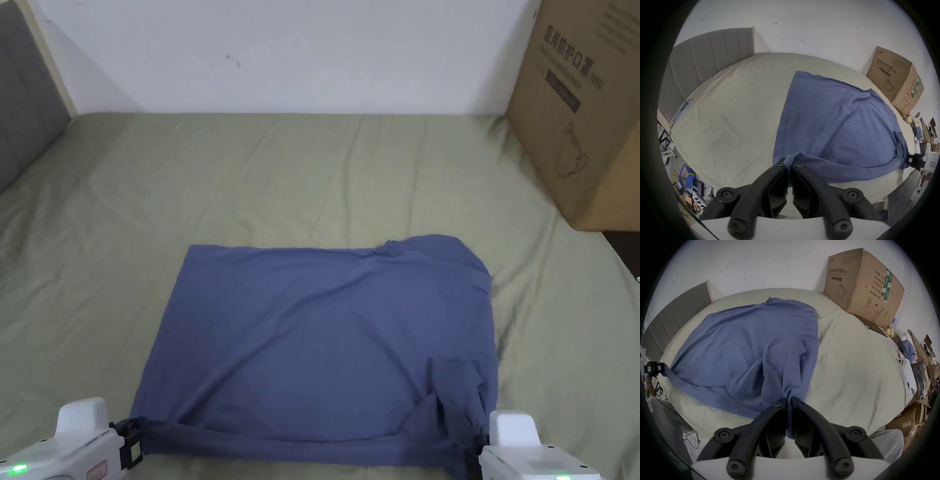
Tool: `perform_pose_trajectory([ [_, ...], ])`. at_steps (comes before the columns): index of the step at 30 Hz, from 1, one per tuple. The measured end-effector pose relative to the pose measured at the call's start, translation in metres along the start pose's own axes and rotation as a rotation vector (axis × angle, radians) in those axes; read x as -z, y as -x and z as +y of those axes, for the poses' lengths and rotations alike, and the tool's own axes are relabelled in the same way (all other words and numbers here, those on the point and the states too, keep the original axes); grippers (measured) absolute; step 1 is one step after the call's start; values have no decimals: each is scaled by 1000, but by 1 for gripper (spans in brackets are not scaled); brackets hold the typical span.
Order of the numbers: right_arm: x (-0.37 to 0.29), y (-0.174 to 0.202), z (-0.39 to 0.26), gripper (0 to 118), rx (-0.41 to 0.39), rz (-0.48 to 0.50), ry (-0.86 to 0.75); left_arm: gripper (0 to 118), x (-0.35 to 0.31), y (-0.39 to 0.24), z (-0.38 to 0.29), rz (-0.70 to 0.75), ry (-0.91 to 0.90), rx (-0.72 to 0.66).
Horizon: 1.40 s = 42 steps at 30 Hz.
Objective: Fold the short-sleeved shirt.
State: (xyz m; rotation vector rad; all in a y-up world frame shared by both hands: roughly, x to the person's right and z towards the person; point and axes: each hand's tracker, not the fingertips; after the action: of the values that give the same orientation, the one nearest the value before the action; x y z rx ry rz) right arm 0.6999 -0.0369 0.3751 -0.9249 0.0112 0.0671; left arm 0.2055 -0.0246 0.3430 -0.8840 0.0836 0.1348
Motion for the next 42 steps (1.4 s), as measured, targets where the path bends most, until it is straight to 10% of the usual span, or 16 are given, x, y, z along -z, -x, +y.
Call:
perform_pose_trajectory([
  [19,8,-23,98,5,124,8,-155,3,32,-19,104,-8,-98,-7],
  [38,117,-25,139,5,131,-22,60,3,147,-56,130,99,113,105],
  [42,91,-28,145,39,157,-16,-1,58,128,-53,136,77,99,50],
])
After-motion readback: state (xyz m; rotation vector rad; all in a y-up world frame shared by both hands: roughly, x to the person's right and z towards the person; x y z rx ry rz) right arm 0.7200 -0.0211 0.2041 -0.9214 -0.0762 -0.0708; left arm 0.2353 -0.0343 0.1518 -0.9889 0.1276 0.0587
